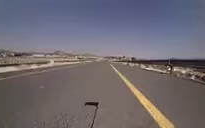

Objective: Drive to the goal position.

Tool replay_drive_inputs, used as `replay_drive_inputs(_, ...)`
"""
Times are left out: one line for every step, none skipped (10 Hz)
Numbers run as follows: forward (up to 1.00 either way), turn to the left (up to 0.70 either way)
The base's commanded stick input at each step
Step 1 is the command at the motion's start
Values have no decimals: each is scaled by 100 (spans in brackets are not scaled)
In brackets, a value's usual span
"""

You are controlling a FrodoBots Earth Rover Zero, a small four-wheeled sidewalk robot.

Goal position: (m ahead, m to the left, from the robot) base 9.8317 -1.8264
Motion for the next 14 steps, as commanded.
replay_drive_inputs(70, 0)
replay_drive_inputs(70, 0)
replay_drive_inputs(70, 0)
replay_drive_inputs(70, 0)
replay_drive_inputs(70, 0)
replay_drive_inputs(70, 0)
replay_drive_inputs(70, 0)
replay_drive_inputs(70, 0)
replay_drive_inputs(70, 0)
replay_drive_inputs(70, 0)
replay_drive_inputs(70, 0)
replay_drive_inputs(70, 0)
replay_drive_inputs(70, 0)
replay_drive_inputs(70, 0)
